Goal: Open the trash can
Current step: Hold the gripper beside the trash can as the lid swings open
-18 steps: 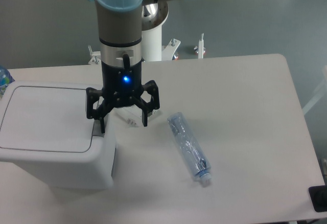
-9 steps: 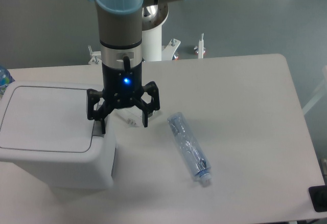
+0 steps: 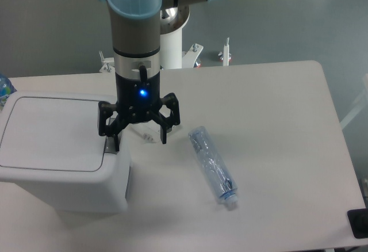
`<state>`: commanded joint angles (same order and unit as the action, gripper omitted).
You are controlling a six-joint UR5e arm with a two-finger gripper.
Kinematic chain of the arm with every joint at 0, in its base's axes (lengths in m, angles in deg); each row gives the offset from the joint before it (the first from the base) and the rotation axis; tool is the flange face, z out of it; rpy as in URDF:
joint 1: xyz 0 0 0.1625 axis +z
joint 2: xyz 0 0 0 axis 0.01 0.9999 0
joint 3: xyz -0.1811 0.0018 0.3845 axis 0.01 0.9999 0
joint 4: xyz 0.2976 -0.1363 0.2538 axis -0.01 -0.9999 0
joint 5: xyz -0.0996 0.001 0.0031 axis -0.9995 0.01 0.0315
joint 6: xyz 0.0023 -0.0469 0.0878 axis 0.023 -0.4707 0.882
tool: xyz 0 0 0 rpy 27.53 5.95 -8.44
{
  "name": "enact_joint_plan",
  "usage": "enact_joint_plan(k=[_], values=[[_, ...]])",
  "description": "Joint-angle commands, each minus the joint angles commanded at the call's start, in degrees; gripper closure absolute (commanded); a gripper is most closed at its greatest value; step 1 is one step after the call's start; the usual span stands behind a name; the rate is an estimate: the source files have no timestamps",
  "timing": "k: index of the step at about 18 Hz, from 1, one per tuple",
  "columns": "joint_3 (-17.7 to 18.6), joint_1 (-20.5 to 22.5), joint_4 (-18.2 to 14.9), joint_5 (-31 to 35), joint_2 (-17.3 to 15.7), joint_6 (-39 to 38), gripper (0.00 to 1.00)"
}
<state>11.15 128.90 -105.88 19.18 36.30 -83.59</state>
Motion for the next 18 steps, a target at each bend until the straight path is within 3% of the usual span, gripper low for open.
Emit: enact_joint_plan(k=[13, 18], values=[[-1.5, 0.1, 0.0, -0.1, -0.2, 0.4, 0.0], [-3.2, 4.0, -0.1, 0.2, -0.5, 0.8, 0.0]])
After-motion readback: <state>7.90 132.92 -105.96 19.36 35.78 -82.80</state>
